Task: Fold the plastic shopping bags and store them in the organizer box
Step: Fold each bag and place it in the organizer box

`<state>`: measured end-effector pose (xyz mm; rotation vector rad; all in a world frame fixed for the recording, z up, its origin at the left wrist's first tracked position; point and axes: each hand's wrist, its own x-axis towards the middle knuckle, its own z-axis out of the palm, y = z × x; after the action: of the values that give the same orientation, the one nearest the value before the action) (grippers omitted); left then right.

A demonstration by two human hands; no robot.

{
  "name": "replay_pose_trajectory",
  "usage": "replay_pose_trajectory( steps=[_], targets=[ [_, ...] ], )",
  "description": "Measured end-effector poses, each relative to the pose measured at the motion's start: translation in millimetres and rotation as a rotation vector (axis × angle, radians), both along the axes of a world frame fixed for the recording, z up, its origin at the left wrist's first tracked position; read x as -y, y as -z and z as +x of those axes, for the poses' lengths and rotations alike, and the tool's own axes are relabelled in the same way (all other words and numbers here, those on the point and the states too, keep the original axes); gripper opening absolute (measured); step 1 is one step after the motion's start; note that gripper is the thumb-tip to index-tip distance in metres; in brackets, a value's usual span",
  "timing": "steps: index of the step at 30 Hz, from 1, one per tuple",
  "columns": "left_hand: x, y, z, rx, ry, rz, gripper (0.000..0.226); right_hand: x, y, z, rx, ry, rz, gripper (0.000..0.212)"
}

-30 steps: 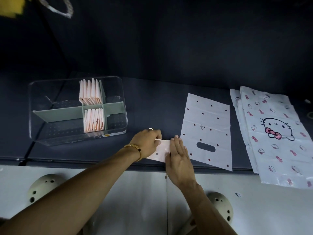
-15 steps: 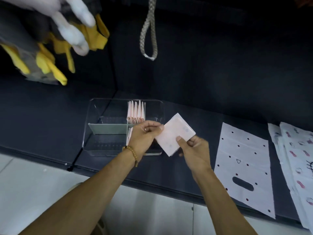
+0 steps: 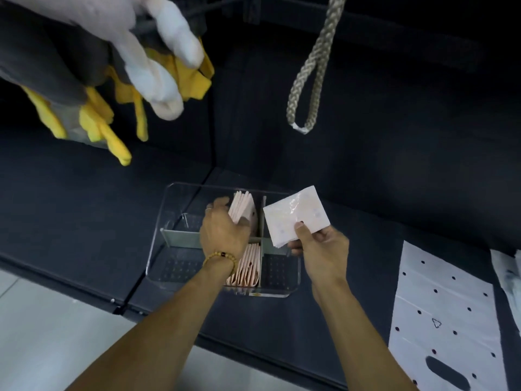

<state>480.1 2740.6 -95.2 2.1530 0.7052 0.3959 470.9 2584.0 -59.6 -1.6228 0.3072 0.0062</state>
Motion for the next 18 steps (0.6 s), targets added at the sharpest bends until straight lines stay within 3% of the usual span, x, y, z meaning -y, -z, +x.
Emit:
replay_pose_trajectory(
  steps=[3, 6, 9, 11, 15, 18],
  targets=[
    [-13, 0, -2, 0.033, -0.018, -0.055, 0.031, -18, 2, 12, 0.035, -0.003, -0.177, 0.003],
    [-16, 0, -5, 0.094, -0.022, -0.149, 0.02, -38, 6, 17, 0.234, 0.04, -0.639, 0.015],
    [-16, 2, -8, 0.144, 0.0, -0.186, 0.024, -56, 8, 16, 0.265, -0.167, -0.901, 0.013],
    [-16, 2, -11, 0.164, 0.027, -0.208, 0.025, -62, 10, 15, 0.176, -0.36, -0.918, 0.017],
    [-19, 2, -15, 0.196, 0.056, -0.262, 0.023, -60, 10, 9, 0.335, -0.227, -0.746, 0.025],
    [-21, 3, -16, 0.186, 0.086, -0.266, 0.024, -60, 14, 11, 0.326, -0.288, -0.87, 0.015]
  ],
)
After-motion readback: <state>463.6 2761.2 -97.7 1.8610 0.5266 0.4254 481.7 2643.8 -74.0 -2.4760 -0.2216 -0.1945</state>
